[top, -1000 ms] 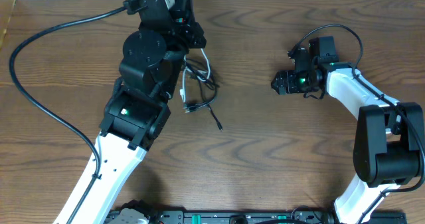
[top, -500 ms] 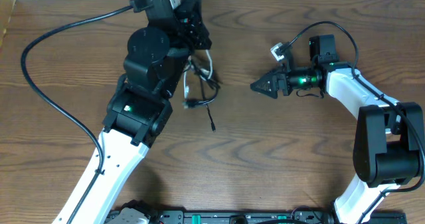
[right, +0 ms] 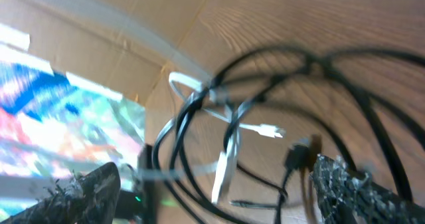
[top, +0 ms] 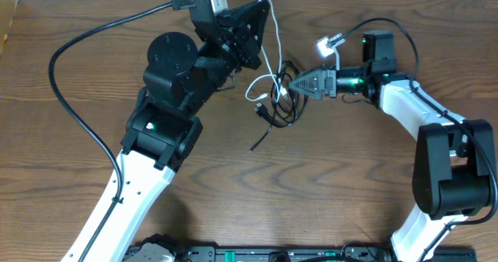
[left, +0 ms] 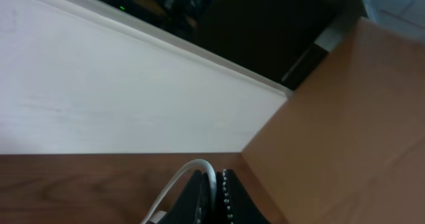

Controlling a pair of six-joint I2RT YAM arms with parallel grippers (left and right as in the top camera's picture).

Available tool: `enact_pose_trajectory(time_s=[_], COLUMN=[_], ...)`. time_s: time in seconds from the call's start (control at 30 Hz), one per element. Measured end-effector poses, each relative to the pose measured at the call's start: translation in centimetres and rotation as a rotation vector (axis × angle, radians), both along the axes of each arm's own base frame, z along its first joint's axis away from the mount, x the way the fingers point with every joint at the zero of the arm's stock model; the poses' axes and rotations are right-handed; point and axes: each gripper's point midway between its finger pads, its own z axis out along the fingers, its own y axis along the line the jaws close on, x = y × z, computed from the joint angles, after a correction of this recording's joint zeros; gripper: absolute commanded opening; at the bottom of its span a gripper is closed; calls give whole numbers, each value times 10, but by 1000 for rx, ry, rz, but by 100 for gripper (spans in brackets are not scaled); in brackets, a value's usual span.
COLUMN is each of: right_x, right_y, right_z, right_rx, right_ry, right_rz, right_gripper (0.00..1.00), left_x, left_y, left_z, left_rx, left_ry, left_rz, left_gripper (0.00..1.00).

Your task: Untangle cables

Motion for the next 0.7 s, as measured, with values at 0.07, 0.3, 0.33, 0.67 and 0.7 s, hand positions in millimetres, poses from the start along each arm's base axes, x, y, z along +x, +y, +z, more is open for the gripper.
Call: enact_pose_trajectory(time_s=[0.07,0.3,0.33,0.67,0.7], right_x=[2,6,4,3,4], right_y=[5,43,49,47,43], right_z=[-5,-19,-22,-77,-81], right_rx=[-25,-120,-137,-454,-479], right_ry=[64,167,173,201,194], right_rz=[-33,-129,-138,-329,-343], right_gripper=[92,92,93,96,96], left_x=[-3,-13,-14,-20,-21], left_y=[-4,-14,-15,-17,-17], left_z=[0,2,3,18,20], left_rx=[-2,-4,-5,-25,-26], left_ry=[1,-10,-13,-68,-73], left_rz=[-29,-111,-119,-146,-147], left_gripper=[8,8,8,8,8])
